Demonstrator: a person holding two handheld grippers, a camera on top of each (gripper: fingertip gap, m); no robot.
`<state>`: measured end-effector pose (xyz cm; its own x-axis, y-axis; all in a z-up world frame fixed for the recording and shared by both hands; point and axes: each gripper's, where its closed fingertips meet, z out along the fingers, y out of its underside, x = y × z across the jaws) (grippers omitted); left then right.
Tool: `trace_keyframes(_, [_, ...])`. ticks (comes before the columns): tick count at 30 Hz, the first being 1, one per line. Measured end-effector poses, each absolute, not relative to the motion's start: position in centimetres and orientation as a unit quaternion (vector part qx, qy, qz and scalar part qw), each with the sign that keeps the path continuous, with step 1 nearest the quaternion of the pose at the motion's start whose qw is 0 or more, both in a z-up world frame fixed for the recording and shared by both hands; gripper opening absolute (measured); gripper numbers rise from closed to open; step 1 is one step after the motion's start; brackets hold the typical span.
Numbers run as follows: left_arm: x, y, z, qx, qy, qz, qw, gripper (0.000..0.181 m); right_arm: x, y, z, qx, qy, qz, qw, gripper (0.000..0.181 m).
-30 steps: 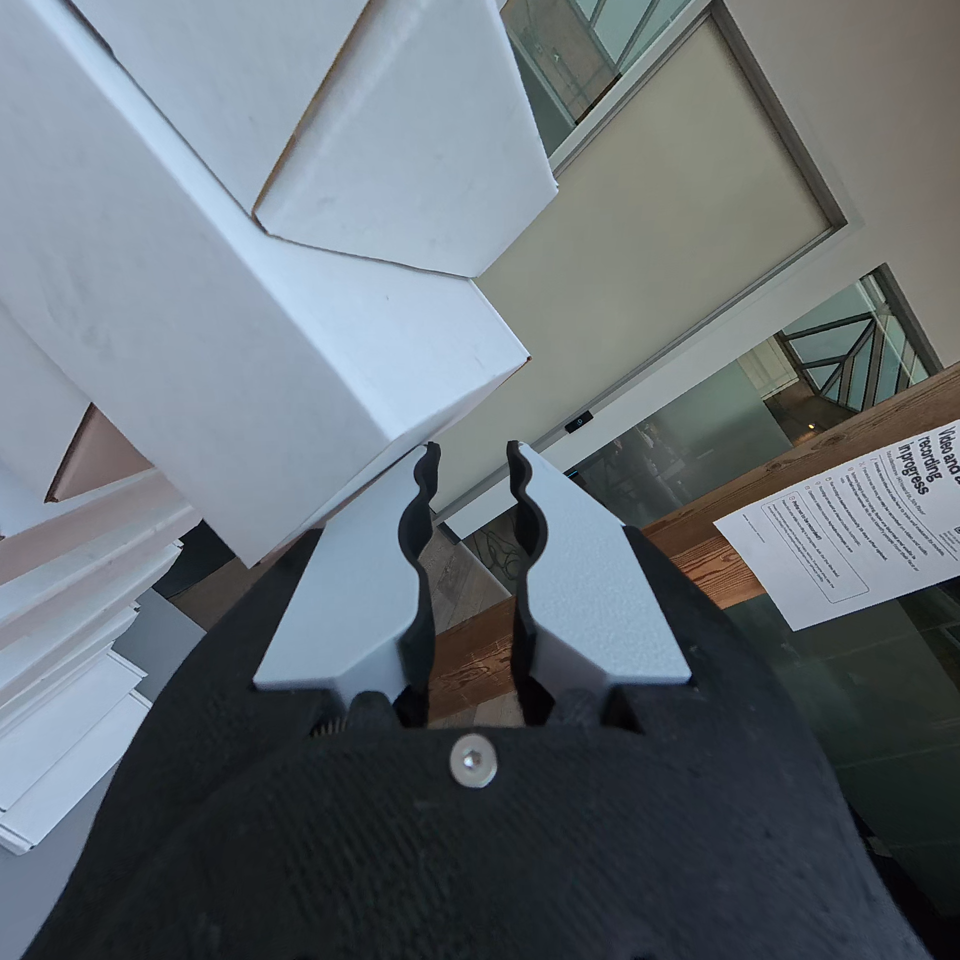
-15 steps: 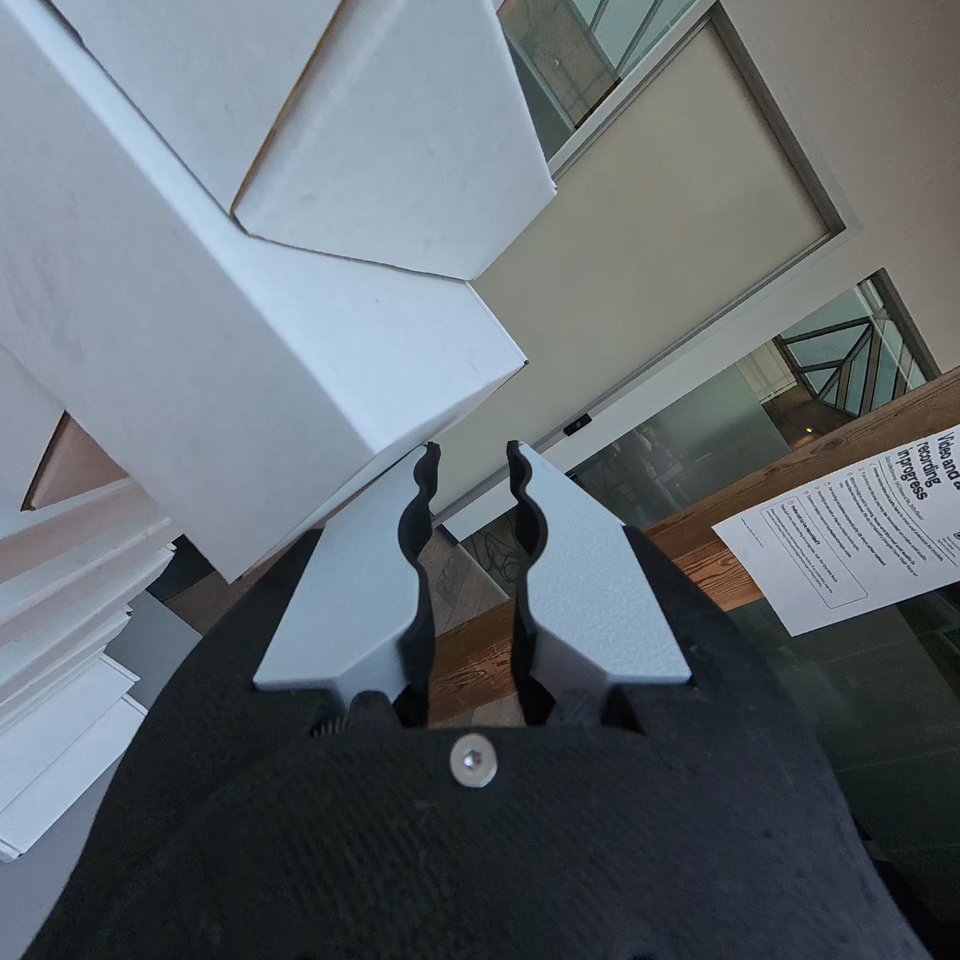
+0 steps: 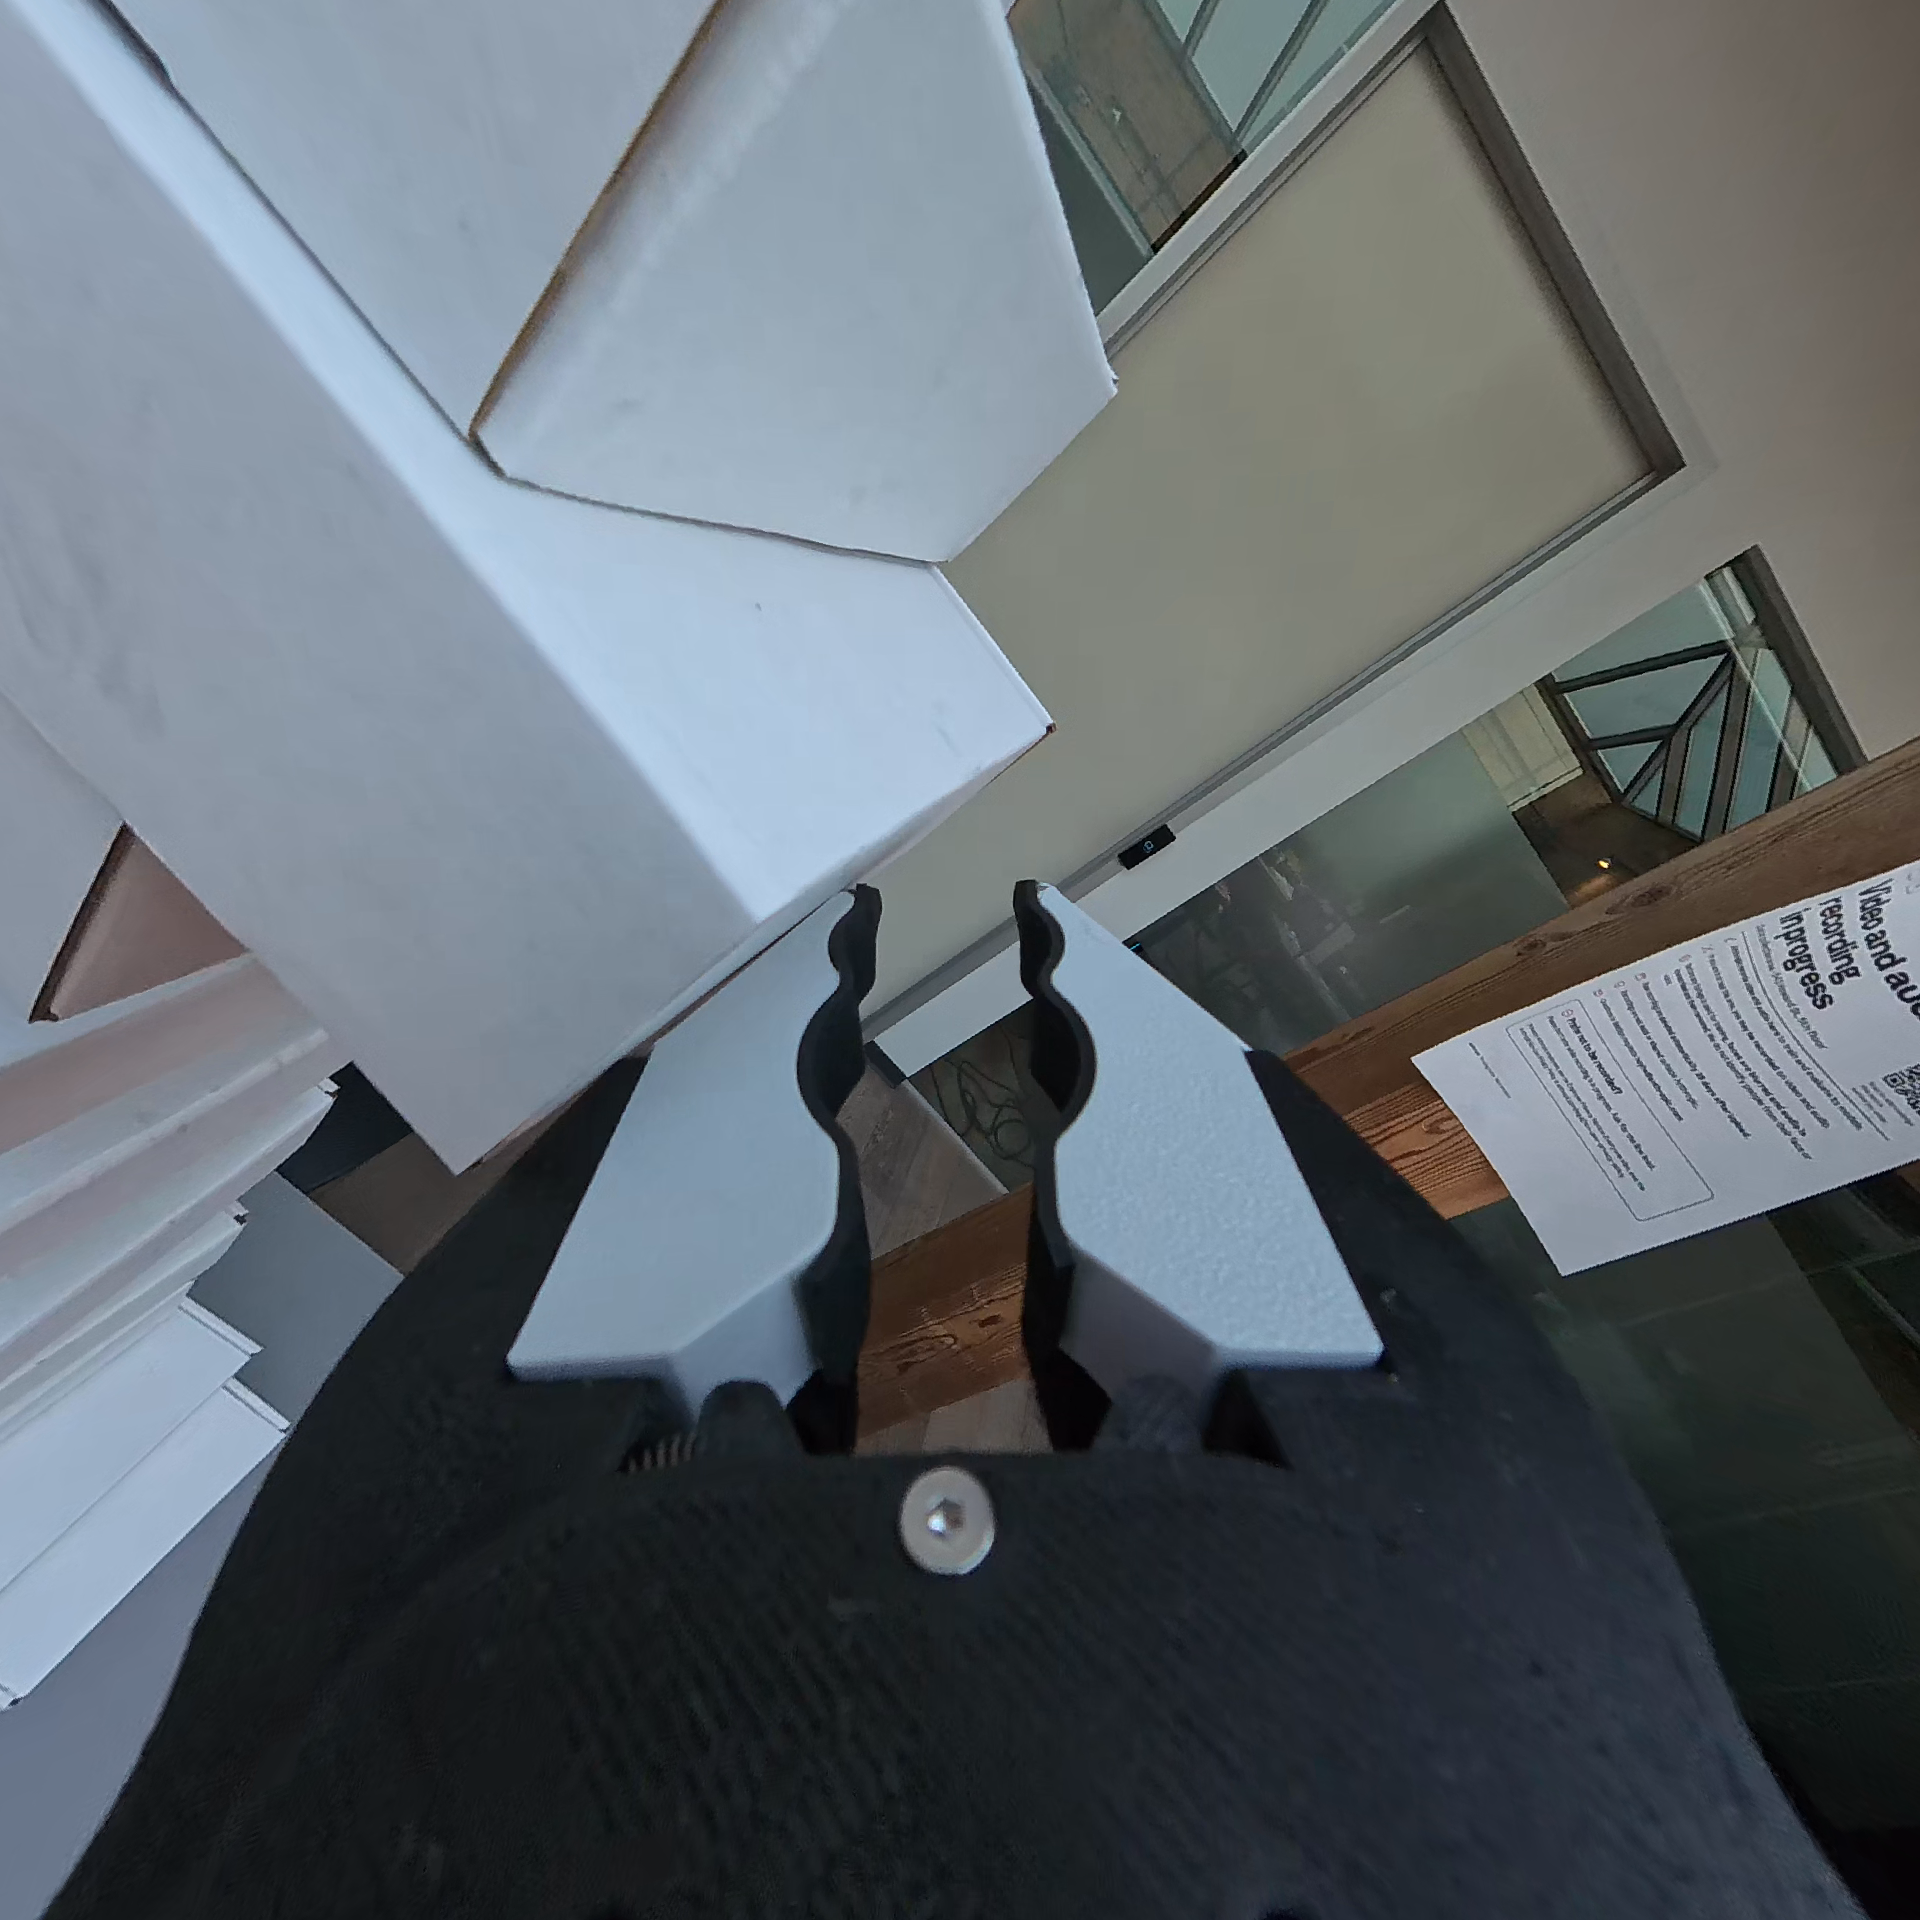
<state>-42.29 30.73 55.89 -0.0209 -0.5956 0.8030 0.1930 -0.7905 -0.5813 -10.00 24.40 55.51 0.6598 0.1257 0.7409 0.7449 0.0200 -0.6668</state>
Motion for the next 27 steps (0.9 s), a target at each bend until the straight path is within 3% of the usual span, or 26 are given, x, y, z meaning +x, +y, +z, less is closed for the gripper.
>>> trace_keyframes(27, [-42.9, 31.1, 55.7, -0.643, 0.130, -0.704, 0.272, 0.007, -9.5, 24.6, 55.1, -0.659, -0.330, -0.255, 0.626, 0.033])
